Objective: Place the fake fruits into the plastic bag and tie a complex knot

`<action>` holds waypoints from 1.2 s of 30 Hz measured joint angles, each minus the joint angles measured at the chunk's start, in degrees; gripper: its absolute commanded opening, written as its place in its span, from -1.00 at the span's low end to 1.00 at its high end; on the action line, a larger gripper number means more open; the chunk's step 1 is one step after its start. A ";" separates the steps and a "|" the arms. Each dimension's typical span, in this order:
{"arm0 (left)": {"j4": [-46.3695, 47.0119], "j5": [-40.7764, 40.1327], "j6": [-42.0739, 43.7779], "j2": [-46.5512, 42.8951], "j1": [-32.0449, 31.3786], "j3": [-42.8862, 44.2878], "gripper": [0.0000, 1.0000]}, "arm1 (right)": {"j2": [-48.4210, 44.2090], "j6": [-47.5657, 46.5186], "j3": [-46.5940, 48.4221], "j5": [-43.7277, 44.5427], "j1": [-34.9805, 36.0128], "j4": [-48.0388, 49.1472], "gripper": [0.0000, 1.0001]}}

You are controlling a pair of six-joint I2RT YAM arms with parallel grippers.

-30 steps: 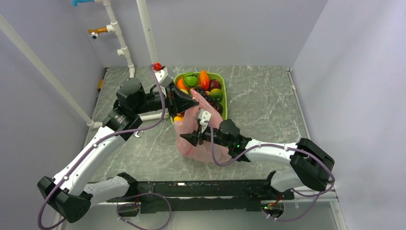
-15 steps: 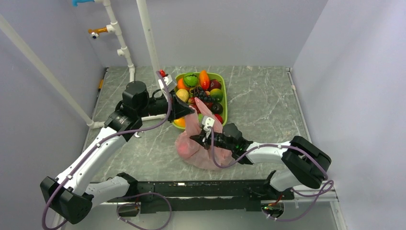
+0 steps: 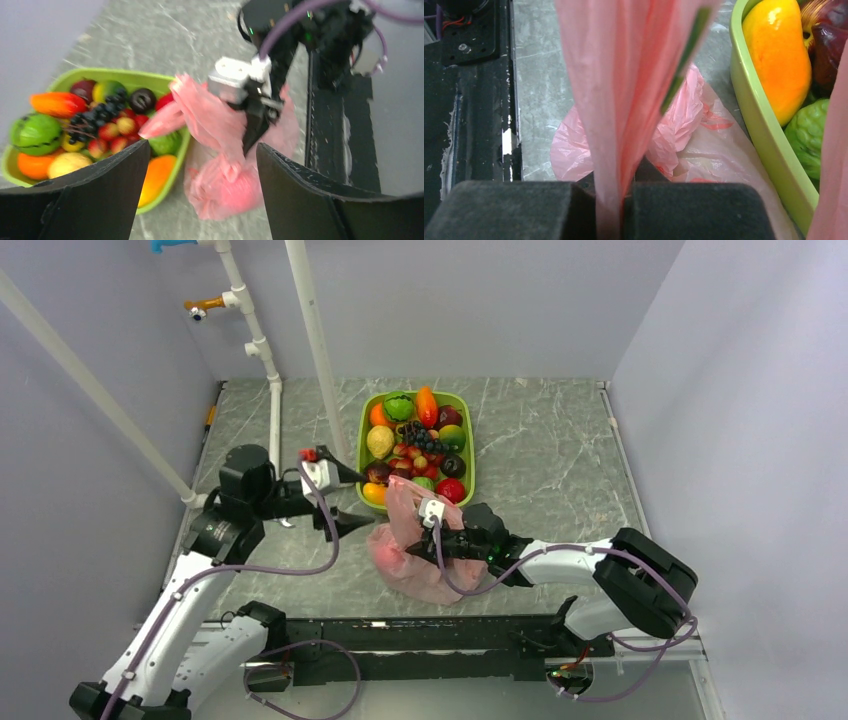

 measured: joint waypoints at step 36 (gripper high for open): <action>16.44 11.74 2.56 9.38 -8.68 -12.11 -1.00 | -23.30 -2.78 8.09 -1.88 -0.31 -23.96 0.59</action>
